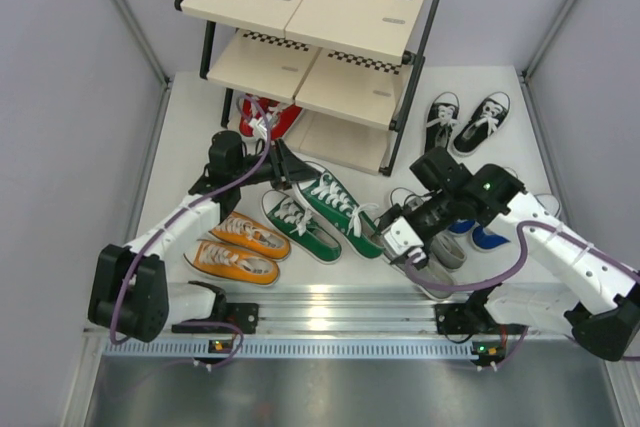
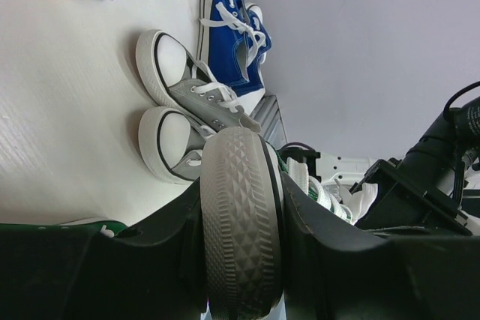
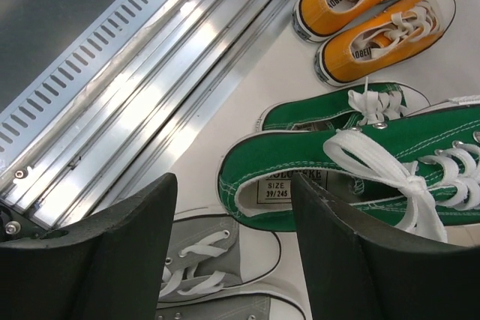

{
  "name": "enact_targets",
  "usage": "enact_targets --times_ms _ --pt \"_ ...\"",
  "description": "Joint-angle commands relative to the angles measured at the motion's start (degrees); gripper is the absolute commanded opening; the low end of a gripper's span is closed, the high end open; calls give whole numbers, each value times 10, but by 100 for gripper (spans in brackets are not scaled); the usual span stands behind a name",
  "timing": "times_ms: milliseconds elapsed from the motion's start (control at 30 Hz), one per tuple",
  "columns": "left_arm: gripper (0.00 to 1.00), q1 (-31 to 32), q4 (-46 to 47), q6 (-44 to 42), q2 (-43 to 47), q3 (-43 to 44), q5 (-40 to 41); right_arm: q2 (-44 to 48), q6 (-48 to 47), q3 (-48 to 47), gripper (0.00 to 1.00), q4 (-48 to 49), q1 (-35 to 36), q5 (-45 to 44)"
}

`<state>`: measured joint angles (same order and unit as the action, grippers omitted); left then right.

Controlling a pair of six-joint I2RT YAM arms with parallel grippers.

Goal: Place and organize the shoes onto the shoe shelf
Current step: Place the shoe at the shoe shelf.

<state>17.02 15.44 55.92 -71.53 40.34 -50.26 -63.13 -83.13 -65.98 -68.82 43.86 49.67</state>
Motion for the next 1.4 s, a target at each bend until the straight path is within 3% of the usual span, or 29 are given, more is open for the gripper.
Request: enact_targets --times_ms 0,267,533,833,933,1200,1367 --pt "0 0 52 28 3 32 -30 -1 2 9 61 25 18 -25" --pt "0 1 52 29 2 35 -42 6 28 32 55 61 24 -87" --pt "0 4 52 38 -1 28 -22 -17 26 18 48 54 49 -80" --pt "0 5 52 45 -5 33 -18 -29 30 38 42 80 82 -153" --pt "0 5 52 44 -9 33 -18 -28 28 44 36 83 83 -157" --pt "0 6 53 45 -12 39 -17 -50 27 50 36 87 104 -161" --pt "0 6 57 45 -12 36 -15 -53 28 49 26 91 110 -164"
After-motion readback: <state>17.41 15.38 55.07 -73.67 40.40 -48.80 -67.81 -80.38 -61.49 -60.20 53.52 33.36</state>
